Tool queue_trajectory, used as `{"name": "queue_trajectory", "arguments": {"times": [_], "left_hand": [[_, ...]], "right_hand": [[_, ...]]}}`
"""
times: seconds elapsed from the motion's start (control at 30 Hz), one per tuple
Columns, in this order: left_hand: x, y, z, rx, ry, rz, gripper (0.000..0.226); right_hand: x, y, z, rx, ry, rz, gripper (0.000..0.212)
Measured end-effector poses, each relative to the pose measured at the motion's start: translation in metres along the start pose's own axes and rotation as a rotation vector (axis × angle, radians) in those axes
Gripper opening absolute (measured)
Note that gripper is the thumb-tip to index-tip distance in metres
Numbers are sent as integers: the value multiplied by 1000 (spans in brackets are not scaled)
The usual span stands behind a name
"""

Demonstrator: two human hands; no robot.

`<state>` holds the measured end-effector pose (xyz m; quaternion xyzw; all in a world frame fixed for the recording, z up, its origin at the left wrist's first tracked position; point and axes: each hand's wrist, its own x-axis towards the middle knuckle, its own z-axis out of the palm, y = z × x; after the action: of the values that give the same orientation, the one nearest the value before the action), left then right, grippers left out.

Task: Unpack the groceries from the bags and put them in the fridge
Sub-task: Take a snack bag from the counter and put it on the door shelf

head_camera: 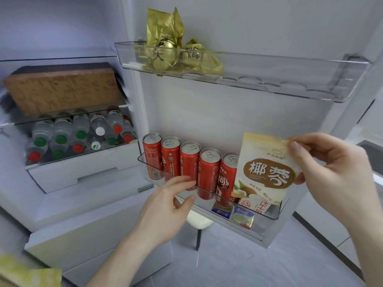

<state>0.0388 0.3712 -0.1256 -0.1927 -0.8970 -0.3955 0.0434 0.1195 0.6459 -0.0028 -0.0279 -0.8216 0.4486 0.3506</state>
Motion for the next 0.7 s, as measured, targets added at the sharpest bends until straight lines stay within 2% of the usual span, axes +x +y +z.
{"name": "queue_trajectory", "arguments": {"times": [0.4, 0.6, 0.7], "left_hand": [[3, -2, 1, -23, 7, -24, 36], [3, -5, 1, -38, 7, -26, 37], [4, -7, 2, -44, 3, -24, 37]], "right_hand": [[-2, 11, 19, -49, -62, 21, 15], [-7, 21, 21, -340, -243, 89, 16], [-8, 19, 15, -435, -276, 135, 18]]}}
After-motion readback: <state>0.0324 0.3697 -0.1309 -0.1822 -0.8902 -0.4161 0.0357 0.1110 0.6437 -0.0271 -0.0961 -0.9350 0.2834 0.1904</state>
